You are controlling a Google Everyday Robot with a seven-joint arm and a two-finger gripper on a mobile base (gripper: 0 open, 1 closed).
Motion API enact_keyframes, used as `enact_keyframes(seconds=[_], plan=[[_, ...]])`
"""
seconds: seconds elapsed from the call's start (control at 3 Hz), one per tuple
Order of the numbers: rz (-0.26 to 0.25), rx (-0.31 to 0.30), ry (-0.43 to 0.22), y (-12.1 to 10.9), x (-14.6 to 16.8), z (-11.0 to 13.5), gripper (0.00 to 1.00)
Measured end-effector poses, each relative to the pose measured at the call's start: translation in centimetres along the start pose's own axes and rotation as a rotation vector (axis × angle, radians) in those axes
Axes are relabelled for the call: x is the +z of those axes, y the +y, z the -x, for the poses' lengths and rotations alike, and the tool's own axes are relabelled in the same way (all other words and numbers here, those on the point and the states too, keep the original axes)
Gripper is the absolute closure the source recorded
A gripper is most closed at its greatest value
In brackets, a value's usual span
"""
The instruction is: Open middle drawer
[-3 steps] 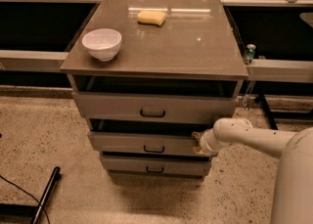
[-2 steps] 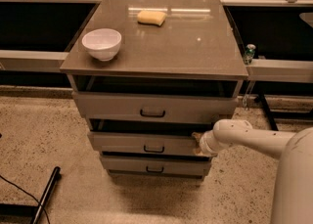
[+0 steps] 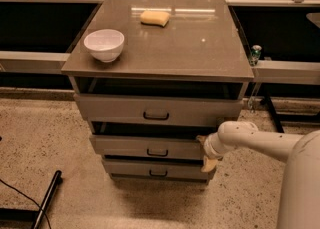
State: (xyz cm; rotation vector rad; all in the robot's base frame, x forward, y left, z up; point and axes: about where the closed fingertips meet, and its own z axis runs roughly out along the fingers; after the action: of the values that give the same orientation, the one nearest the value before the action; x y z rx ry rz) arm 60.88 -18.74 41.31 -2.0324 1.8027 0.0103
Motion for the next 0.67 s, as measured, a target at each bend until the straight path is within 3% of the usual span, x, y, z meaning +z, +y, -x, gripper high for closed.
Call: enact_keyframes(seconds=[0.33, 0.67], plan=[[0.073, -0.008, -0.034, 1.05, -0.33, 0.28, 0.21], [0.119, -0.012, -0.055, 1.74, -0.49, 0.57, 0.44]])
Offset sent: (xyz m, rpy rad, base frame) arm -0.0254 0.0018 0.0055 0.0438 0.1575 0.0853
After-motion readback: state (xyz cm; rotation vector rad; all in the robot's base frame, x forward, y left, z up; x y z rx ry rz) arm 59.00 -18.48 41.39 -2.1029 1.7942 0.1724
